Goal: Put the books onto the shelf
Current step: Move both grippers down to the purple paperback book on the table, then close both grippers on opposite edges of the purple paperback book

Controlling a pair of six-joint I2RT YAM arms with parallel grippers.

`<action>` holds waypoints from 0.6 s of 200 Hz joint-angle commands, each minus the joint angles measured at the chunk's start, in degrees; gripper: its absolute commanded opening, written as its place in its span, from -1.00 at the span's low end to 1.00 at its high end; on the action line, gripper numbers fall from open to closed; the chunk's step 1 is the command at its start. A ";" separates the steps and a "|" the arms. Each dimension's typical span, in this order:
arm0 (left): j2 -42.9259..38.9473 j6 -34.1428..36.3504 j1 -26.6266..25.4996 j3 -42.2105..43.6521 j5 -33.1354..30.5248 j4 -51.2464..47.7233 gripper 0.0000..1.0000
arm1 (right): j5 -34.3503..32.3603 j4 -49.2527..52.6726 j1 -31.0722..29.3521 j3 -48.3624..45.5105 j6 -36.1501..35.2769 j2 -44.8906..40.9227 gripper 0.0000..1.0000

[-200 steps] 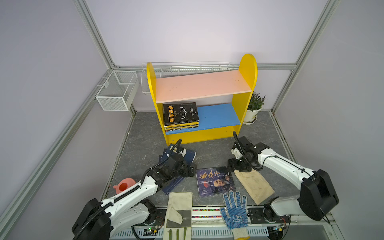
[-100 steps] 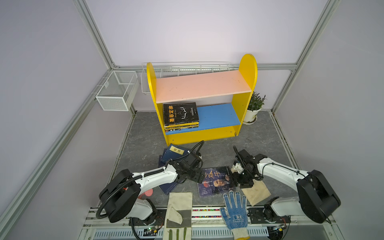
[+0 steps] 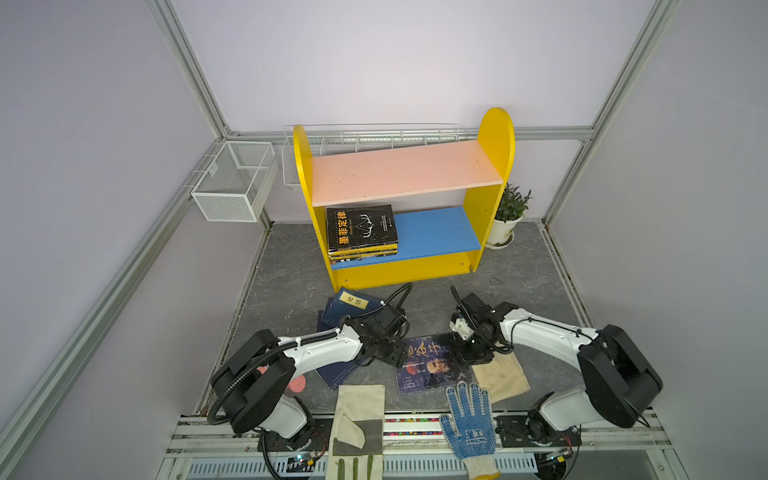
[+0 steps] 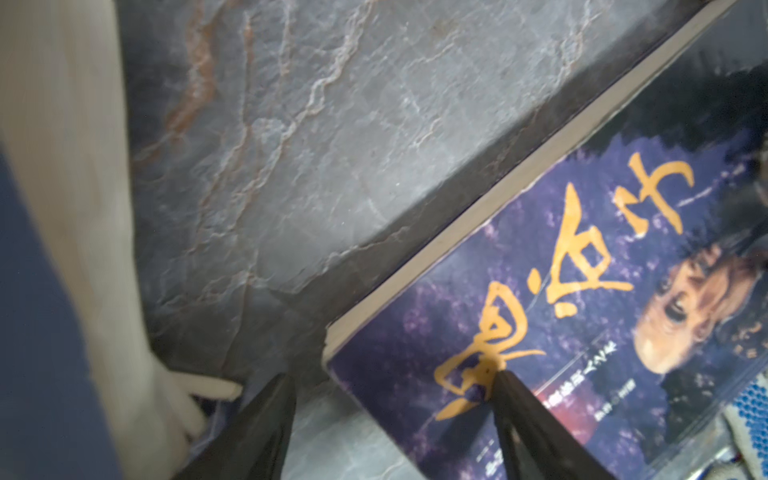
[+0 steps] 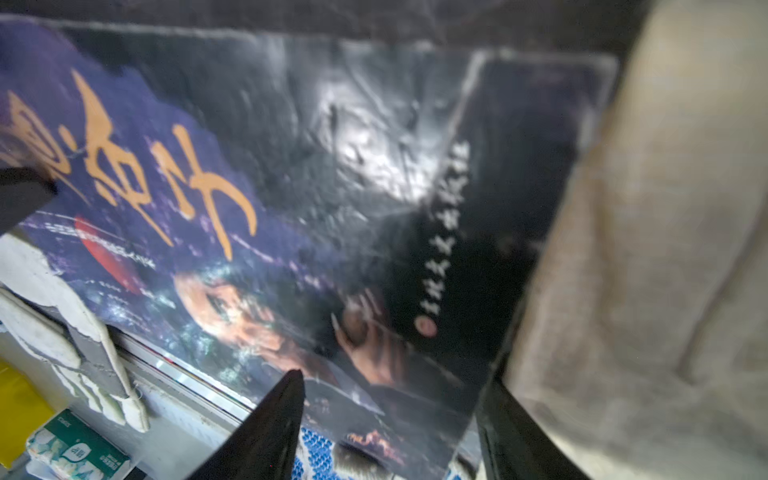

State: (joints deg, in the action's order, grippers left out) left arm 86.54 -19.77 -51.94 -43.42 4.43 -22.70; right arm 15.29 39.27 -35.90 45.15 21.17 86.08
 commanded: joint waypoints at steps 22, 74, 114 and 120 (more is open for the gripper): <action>3.15 3.65 -0.26 -3.66 2.03 0.21 0.37 | 2.87 -6.55 -0.31 4.69 -3.24 3.84 0.22; 10.11 6.09 -0.26 -13.85 3.33 1.95 0.38 | 4.31 -9.95 1.79 12.33 -4.51 7.84 -0.02; 14.67 7.63 -0.27 -23.09 3.65 1.54 0.46 | 2.73 -11.58 4.14 18.12 -4.71 11.03 -0.18; 14.97 7.75 -0.28 -24.16 2.64 1.37 0.47 | 1.71 -11.58 4.64 18.95 -4.61 11.33 -0.18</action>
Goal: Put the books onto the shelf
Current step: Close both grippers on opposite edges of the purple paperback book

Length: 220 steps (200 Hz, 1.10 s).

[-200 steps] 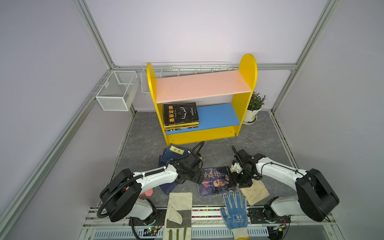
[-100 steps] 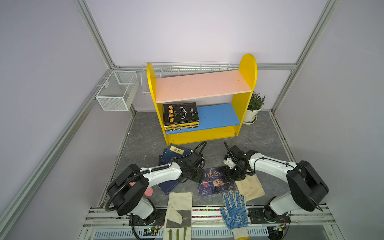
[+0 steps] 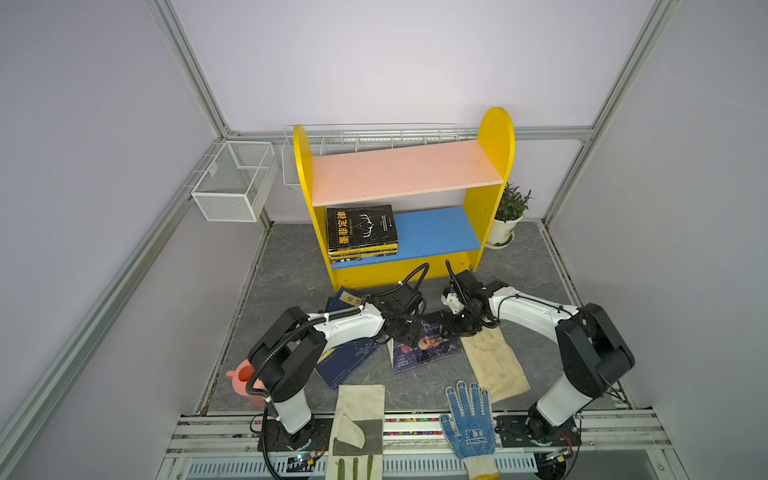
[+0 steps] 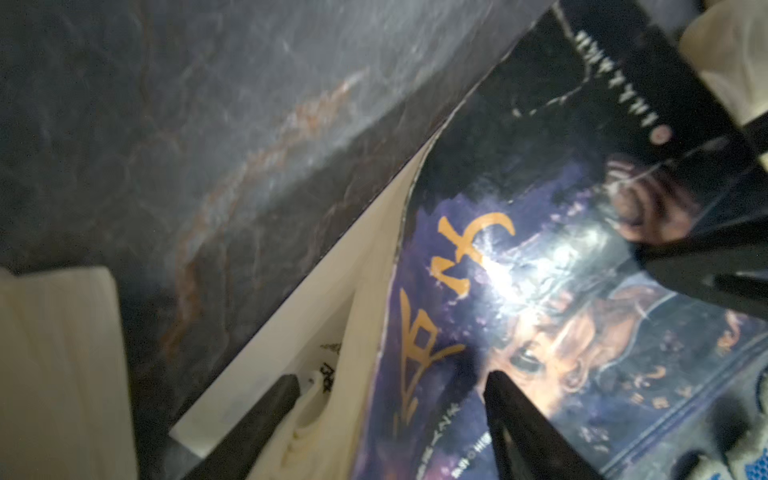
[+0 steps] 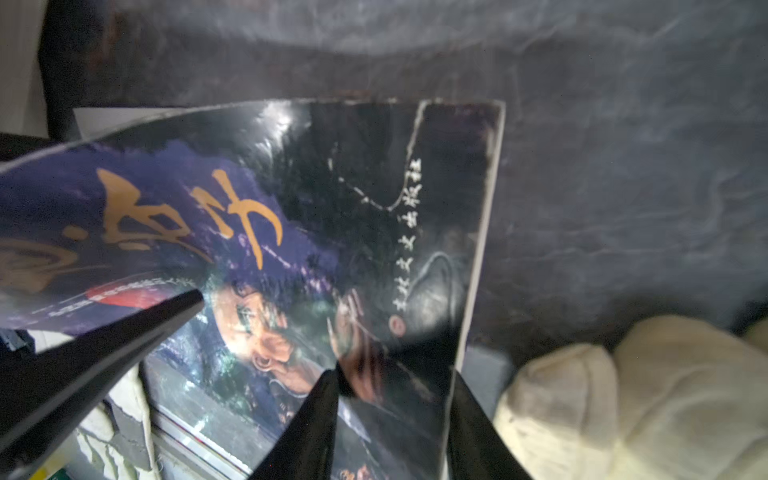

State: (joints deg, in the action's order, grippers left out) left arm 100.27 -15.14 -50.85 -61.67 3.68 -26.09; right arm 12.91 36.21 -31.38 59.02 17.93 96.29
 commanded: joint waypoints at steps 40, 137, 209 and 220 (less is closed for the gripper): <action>0.84 0.95 -0.89 -8.96 -4.85 4.35 0.55 | -0.96 -10.54 4.02 7.39 2.90 1.38 -0.13; -7.12 -5.27 -0.48 1.00 -13.39 2.69 0.73 | -4.22 -8.42 7.39 0.06 4.52 -2.36 0.39; -0.85 -5.37 -0.49 0.25 -13.58 4.38 0.18 | -1.58 -8.29 9.37 -5.84 3.95 -3.62 0.41; 0.10 -5.36 -0.53 0.22 -13.45 4.34 0.03 | -0.56 -8.91 9.66 -6.31 4.04 -3.38 0.40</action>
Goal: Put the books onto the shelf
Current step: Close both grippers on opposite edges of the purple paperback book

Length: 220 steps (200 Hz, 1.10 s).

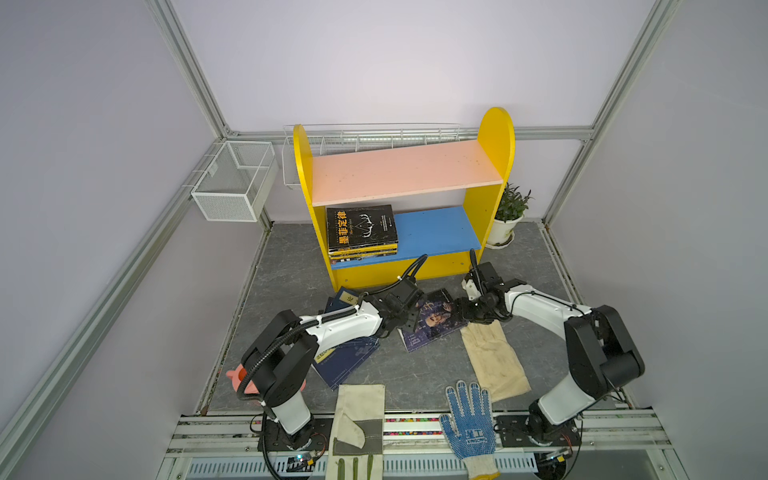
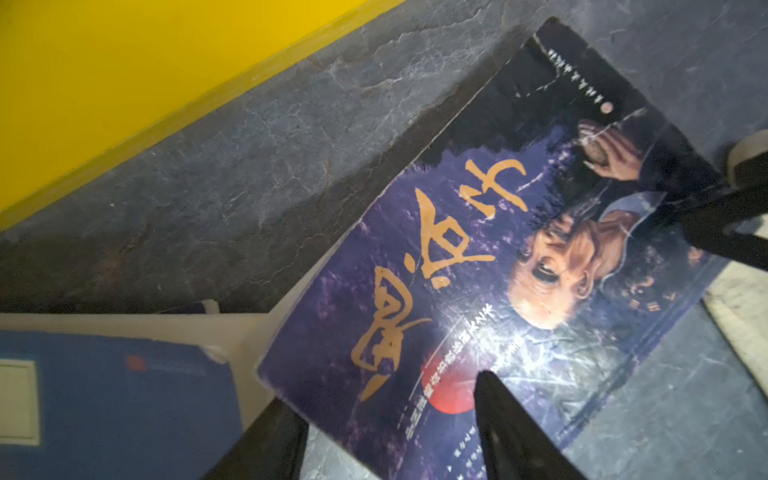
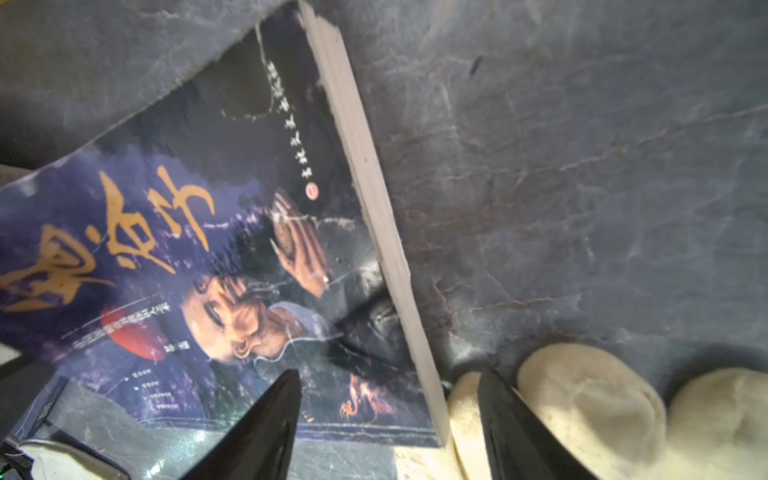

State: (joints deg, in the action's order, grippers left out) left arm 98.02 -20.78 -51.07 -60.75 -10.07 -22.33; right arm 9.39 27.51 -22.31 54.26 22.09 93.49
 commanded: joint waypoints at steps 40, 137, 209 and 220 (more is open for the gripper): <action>4.57 0.34 -0.39 0.45 1.42 0.89 -0.40 | 8.95 -3.64 1.28 -2.91 0.21 0.47 0.37; 7.10 -0.07 -0.41 1.94 5.24 3.57 -0.62 | 25.47 -10.95 2.71 -0.89 1.85 -9.50 0.12; 7.30 -0.06 -0.37 1.78 6.03 3.38 -0.49 | 5.18 -2.54 3.04 -0.10 1.95 -7.12 0.16; 6.98 -0.21 -0.36 1.78 5.85 3.12 -0.28 | 3.62 -1.94 3.41 -0.42 2.67 -5.72 0.17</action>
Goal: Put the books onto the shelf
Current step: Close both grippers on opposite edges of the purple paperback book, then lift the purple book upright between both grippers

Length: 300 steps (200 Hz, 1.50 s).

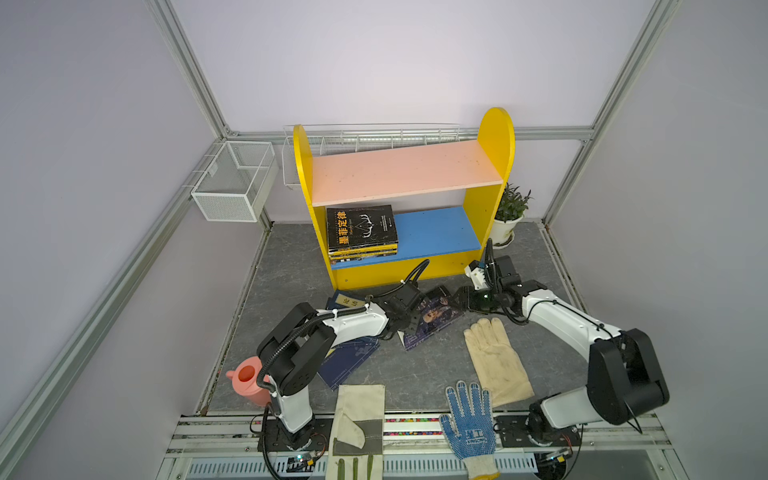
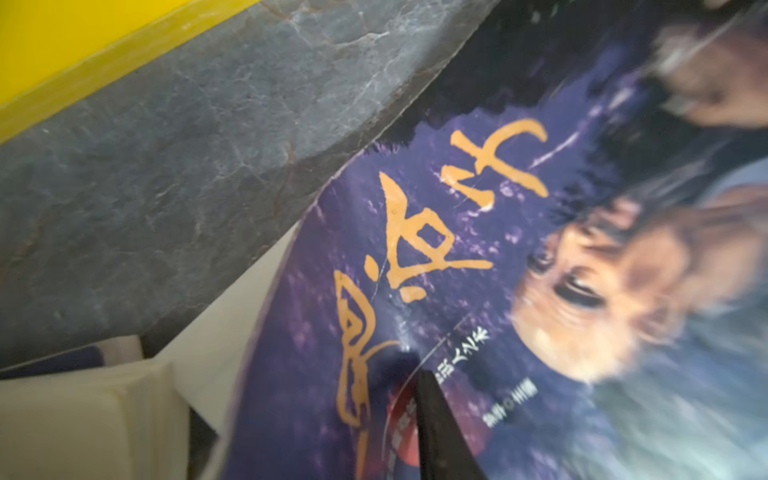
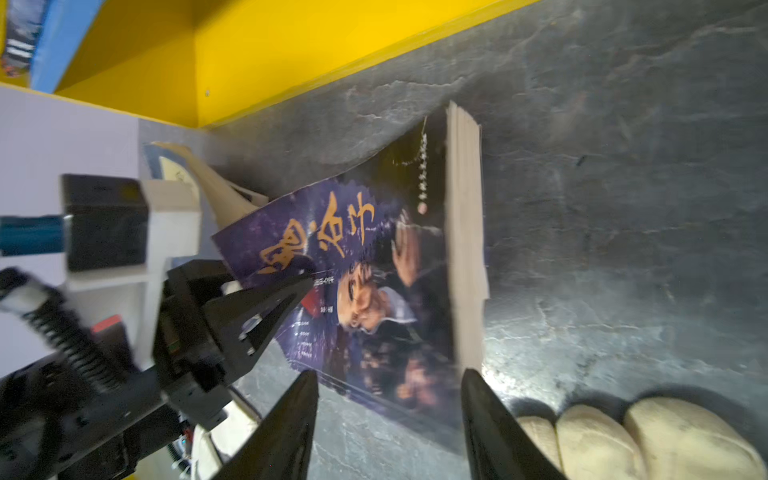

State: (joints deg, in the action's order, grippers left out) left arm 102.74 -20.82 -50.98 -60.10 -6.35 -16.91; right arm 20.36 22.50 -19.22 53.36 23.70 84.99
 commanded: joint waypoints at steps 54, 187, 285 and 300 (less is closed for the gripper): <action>-2.40 -1.64 -0.35 2.37 -0.76 -4.64 0.28 | -9.82 1.85 2.29 -4.48 3.06 4.66 0.27; -1.98 -2.44 0.68 3.06 2.83 -9.38 0.18 | -4.67 1.01 2.44 -4.83 1.40 8.28 0.33; 5.36 -0.76 0.67 1.95 5.59 -9.43 -0.55 | 13.34 -5.63 2.50 -2.10 1.00 10.74 0.27; 5.77 -0.59 0.69 2.00 6.06 -9.21 -0.59 | 16.83 -7.20 2.44 -1.10 1.68 8.42 0.23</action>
State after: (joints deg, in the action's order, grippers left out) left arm 102.78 -23.33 -50.02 -61.08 -2.79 -23.07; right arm 25.67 18.98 -15.81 50.04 25.45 95.18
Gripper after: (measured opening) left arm 0.219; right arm 0.626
